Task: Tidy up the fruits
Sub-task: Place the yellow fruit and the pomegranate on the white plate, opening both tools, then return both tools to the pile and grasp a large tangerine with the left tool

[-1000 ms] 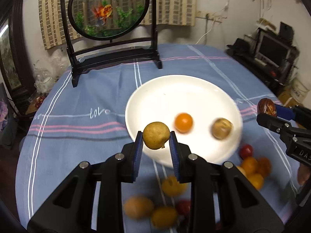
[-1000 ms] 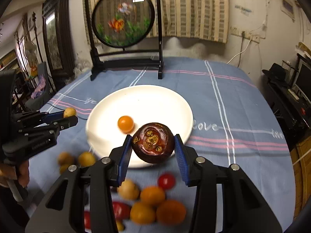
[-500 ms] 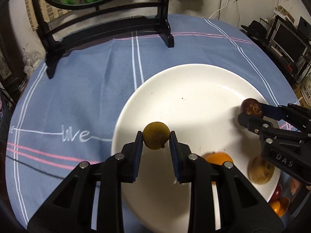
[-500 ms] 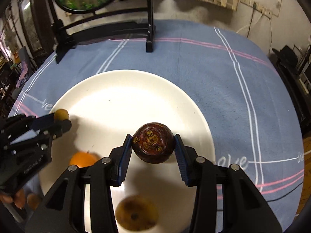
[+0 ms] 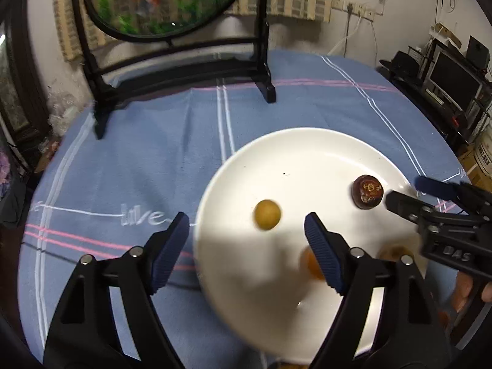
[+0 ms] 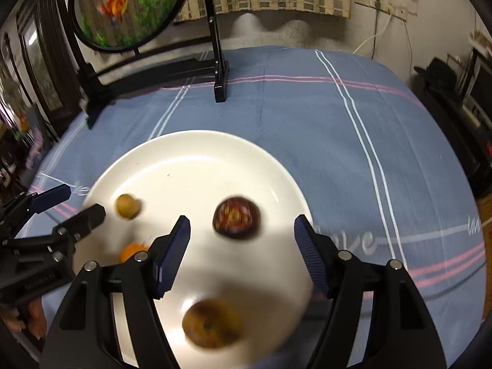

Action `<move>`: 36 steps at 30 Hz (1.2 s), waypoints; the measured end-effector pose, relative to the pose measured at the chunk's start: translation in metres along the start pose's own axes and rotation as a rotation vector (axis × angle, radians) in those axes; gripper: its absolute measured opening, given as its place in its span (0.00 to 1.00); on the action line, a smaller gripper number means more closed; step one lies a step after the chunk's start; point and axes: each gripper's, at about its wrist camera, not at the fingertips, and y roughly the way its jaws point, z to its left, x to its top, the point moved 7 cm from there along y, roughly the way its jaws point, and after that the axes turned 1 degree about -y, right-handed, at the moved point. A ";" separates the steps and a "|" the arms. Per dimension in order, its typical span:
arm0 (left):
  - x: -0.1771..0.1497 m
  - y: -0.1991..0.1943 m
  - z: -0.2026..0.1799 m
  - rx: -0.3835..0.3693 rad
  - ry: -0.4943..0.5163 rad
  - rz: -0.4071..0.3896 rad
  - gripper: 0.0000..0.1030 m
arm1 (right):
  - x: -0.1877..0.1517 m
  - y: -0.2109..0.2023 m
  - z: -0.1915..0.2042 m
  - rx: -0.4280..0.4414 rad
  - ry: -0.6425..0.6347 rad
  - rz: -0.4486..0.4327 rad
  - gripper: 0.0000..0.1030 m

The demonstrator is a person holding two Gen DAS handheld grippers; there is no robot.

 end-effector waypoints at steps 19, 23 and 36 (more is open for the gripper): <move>-0.113 -0.120 -0.021 -0.069 0.045 -0.090 0.88 | -0.140 -0.122 -0.003 0.025 0.020 -0.106 0.68; -0.152 -0.132 -0.011 -0.078 0.008 -0.068 0.88 | -0.172 -0.134 -0.010 0.028 0.051 -0.109 0.68; -0.219 -0.148 -0.002 -0.070 -0.037 -0.030 0.89 | -0.235 -0.142 -0.022 0.033 0.100 -0.052 0.68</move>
